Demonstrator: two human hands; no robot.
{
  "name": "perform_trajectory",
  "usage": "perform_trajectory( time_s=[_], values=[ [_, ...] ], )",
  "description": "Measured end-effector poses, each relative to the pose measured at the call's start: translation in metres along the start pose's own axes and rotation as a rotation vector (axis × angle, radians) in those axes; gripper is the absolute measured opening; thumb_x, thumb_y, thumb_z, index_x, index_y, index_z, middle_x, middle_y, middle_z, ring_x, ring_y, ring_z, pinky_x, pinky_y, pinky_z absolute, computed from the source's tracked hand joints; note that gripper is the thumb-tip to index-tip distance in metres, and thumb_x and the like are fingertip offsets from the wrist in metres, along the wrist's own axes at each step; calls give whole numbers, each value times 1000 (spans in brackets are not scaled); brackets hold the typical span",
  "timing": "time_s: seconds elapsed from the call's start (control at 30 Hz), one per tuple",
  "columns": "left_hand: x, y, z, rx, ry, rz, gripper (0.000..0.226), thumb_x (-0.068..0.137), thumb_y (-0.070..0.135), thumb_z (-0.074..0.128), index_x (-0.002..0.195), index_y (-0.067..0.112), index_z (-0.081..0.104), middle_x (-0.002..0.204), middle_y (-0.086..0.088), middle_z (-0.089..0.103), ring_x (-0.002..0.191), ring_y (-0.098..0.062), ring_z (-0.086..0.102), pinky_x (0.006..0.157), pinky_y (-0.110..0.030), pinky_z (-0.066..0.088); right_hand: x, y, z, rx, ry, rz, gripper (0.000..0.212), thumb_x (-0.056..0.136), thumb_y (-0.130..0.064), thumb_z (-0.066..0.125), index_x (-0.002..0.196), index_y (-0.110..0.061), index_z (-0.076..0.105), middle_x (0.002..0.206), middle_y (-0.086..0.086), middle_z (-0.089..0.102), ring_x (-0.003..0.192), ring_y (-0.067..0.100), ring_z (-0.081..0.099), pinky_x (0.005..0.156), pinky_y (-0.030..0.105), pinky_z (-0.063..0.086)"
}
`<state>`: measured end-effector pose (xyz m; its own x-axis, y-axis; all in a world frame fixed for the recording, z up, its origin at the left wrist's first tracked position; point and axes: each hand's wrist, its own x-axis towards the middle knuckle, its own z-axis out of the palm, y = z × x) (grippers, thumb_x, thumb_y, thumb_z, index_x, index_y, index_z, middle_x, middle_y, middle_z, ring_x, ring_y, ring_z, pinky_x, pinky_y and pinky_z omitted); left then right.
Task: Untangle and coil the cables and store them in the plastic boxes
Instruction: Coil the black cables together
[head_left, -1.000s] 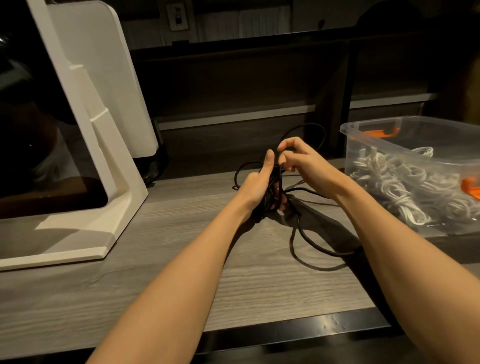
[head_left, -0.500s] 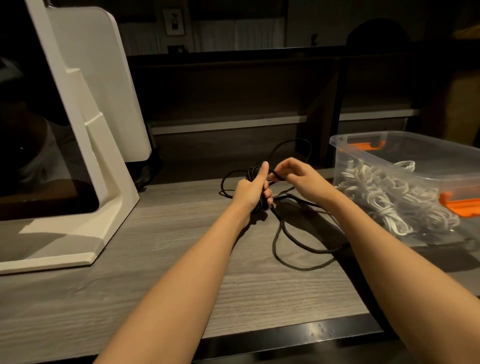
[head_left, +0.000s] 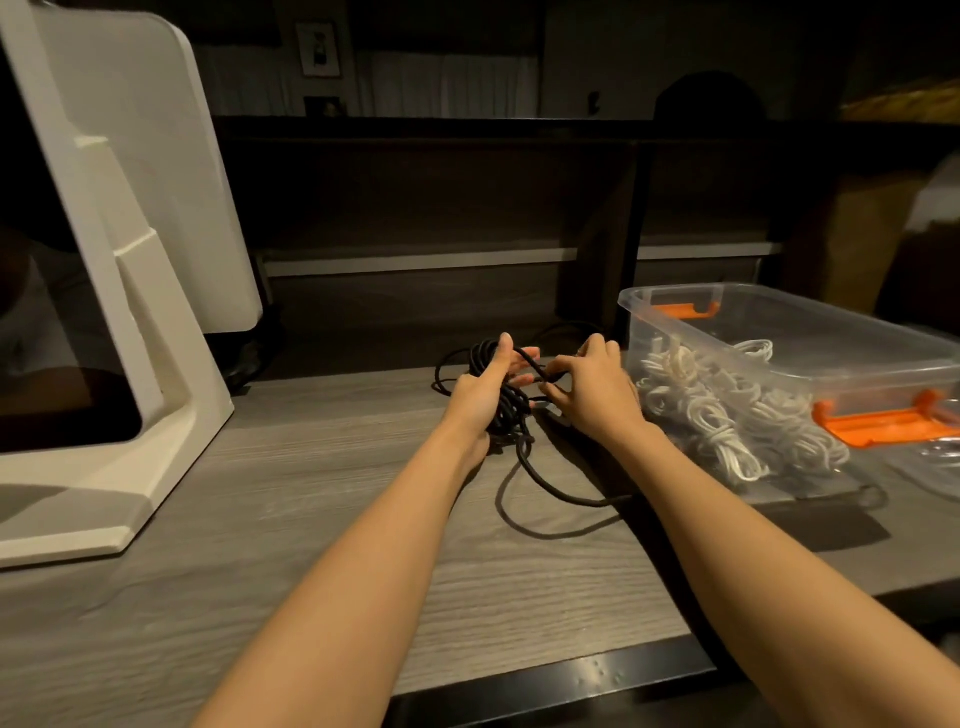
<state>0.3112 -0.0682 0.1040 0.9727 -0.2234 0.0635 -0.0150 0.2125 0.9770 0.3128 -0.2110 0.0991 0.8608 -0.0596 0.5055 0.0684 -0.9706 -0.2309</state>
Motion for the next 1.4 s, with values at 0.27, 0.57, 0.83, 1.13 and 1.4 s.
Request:
perform_trajectory(
  time_s=[0.27, 0.57, 0.83, 1.13, 1.4],
  values=[
    [-4, 15, -6, -437, -82, -67, 47, 100, 51, 35, 91, 14, 62, 102, -3, 73, 110, -16, 63, 105, -38, 39, 2, 22, 4, 265, -61, 240, 24, 97, -22, 51, 112, -9, 64, 111, 14, 63, 101, 26, 58, 84, 36, 46],
    [3, 11, -14, 87, 125, -70, 44, 96, 49, 51, 73, 12, 55, 75, -6, 65, 66, -18, 61, 76, -35, 53, 0, 9, -6, 198, 326, 5, 17, 86, -28, 68, 96, -15, 63, 105, 4, 39, 105, 17, 36, 75, 26, 35],
    [0, 11, -11, 523, -63, 46, 56, 95, 58, 43, 84, 9, 65, 74, -1, 72, 74, -15, 71, 84, -33, 54, -3, -2, -21, 826, 6, -52, 22, 91, -11, 56, 70, -16, 59, 69, -2, 56, 68, 7, 53, 66, 22, 42],
    [-11, 20, 0, 551, -337, -6, 58, 86, 68, 43, 67, 14, 51, 59, -1, 58, 55, -14, 58, 67, -29, 51, -1, -10, -29, 1314, -178, 253, 18, 70, -3, 46, 57, -13, 39, 59, 1, 35, 53, 9, 32, 56, 26, 27],
    [-6, 14, -2, 204, -180, -59, 44, 93, 49, 55, 67, 15, 52, 52, 3, 49, 54, -15, 49, 56, -26, 48, 2, -3, -24, 1322, -290, 142, 32, 100, -27, 39, 71, -17, 44, 62, -3, 37, 55, 8, 33, 61, 25, 30]
  ],
)
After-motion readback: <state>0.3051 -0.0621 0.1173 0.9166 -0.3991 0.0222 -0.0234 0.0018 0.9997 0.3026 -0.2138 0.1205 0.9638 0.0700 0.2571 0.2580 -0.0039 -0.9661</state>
